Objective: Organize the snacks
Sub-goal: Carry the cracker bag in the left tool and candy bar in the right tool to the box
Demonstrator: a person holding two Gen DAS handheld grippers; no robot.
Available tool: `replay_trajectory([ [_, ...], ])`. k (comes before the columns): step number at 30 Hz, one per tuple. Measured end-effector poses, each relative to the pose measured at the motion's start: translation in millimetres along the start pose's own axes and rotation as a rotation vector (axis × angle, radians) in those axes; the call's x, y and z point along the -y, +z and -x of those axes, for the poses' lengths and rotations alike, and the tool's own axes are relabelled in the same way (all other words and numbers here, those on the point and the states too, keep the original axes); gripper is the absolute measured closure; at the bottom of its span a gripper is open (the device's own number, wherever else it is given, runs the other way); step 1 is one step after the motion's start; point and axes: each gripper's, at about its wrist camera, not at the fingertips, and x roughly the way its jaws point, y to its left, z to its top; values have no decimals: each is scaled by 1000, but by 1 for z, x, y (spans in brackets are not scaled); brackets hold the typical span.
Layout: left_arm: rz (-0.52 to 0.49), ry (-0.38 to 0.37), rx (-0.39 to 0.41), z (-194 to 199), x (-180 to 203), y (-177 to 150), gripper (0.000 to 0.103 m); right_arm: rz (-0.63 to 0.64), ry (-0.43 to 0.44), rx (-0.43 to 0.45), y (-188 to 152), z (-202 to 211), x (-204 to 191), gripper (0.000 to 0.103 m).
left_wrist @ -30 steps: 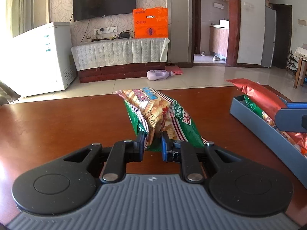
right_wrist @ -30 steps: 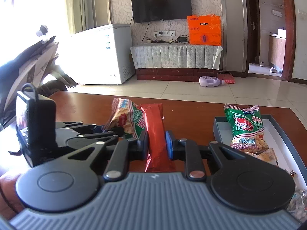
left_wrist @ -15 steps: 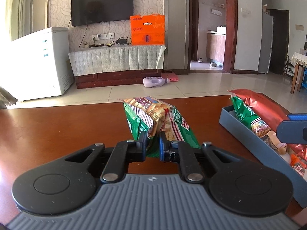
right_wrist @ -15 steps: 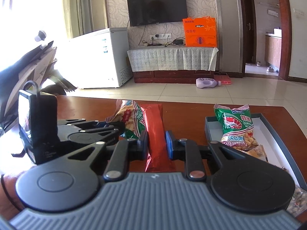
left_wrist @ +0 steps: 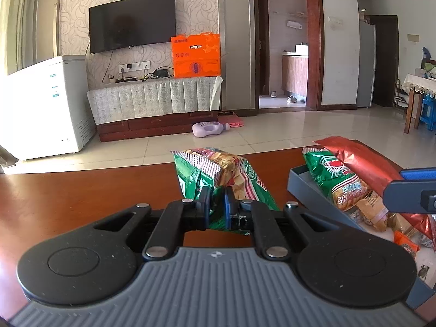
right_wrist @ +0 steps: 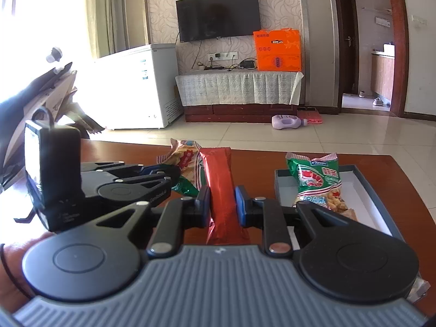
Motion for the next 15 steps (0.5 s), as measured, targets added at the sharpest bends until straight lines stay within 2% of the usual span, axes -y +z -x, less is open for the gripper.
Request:
replay_trajectory([
  [15, 6, -32, 37, 3, 25, 17, 93, -6, -23, 14, 0, 17, 23, 80],
])
